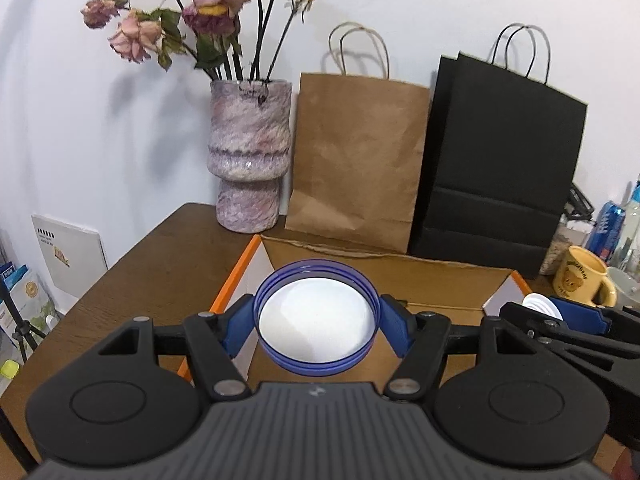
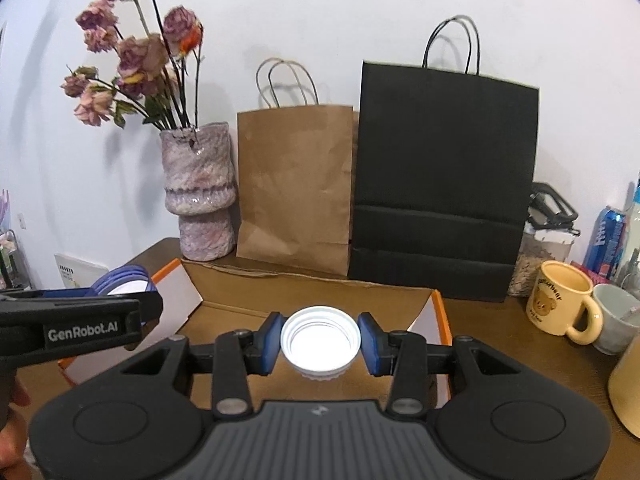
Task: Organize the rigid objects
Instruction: 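Carry the blue-rimmed lid and white cap with both tools over the cardboard box, then lower and release the lid and cap into the box with both tools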
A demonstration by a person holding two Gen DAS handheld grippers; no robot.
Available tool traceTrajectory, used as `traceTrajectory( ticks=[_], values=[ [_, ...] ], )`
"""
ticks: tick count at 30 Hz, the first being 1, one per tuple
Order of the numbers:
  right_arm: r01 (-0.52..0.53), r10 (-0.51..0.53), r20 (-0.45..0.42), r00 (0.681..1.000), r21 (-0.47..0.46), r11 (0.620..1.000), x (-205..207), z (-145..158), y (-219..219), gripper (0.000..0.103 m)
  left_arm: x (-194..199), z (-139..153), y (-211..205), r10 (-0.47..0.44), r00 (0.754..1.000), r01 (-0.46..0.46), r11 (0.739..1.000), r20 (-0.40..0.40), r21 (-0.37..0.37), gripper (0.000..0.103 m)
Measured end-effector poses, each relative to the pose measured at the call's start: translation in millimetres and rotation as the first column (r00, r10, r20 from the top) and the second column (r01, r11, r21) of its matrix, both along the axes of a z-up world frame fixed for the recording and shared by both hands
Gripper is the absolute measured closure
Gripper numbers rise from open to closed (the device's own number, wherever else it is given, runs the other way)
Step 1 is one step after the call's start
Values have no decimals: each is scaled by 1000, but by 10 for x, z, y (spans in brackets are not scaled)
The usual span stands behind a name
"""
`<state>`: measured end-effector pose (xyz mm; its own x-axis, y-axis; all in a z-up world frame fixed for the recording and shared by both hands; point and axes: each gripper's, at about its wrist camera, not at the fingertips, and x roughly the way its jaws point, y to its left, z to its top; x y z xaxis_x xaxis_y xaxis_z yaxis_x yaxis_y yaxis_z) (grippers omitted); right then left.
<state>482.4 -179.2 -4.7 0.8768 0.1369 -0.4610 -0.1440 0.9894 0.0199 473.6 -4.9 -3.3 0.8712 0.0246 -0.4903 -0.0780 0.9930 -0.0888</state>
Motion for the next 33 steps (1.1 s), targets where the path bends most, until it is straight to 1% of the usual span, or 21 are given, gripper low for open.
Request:
traceTrajectory(
  ticks=[7,13,15,19,20,21,22,23,24,27,33],
  values=[
    [-18,19,-81,997,8,1000,218,-203,-24,63,203,-168,-3,-2,998,4,1000,-62,23,35],
    [-15,14,-123,992,-7,1000,290,-324,-13,63,286,-282,25,4,994,0,999,-105,41,35],
    [-20,18,-136,991,-15,1000,302,-359,-1,63,299,-310,24,4,994,2,999,-111,48,35],
    [-17,11,-150,989,-39,999,309,-406,27,62,287,-308,11,-5,995,11,998,-99,60,34],
    [-14,7,-154,988,-43,999,311,-414,30,55,281,-306,11,-5,995,11,998,-95,64,27],
    [-11,4,-158,987,-43,999,319,-417,23,42,281,-302,9,-2,996,9,998,-91,67,22],
    [-6,-1,-159,987,-43,999,320,-421,16,34,275,-296,9,4,996,2,997,-84,72,13],
    [-1,-6,-159,987,-44,999,321,-424,3,18,266,-291,7,13,997,-7,997,-76,80,5],
    [5,-12,-156,988,-44,999,321,-424,-11,8,250,-284,3,19,997,-13,996,-68,86,1],
    [18,-23,-153,988,-30,999,326,-411,-60,0,235,-250,19,18,999,-14,997,-50,77,0],
    [19,-20,-153,988,-12,1000,316,-385,-106,0,244,-231,18,19,998,-15,997,-54,79,0]
  ],
)
